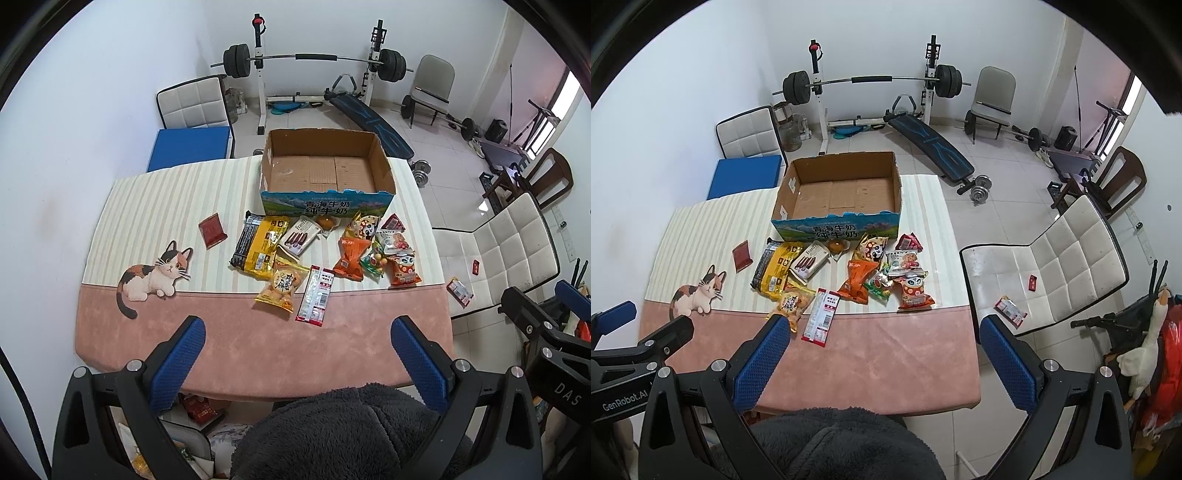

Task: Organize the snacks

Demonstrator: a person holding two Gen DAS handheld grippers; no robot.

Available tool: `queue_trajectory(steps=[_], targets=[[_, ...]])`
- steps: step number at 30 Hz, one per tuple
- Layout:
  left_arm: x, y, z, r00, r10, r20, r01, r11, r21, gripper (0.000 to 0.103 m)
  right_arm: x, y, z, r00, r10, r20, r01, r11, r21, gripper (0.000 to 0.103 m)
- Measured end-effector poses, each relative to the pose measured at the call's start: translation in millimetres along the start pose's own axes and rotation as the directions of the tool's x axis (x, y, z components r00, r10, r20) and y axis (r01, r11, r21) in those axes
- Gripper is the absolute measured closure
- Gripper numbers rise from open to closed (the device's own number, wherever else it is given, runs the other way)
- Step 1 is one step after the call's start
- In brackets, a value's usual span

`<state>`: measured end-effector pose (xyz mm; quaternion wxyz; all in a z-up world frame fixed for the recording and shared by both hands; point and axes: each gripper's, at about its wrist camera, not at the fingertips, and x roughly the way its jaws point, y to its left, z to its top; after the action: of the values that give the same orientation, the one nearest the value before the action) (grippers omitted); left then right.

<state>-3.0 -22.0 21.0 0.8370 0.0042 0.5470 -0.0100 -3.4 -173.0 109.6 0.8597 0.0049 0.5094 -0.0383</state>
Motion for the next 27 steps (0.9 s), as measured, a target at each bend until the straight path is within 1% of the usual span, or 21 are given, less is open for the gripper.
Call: queue_trajectory(steps=[27], targets=[[0,4,1,1.0,0.001,-0.002,-0.001,1.0,-0.004,0.0,7,11,-2,1.0,0.018,-0.01,-0.018,1.0,-0.007,0.0]])
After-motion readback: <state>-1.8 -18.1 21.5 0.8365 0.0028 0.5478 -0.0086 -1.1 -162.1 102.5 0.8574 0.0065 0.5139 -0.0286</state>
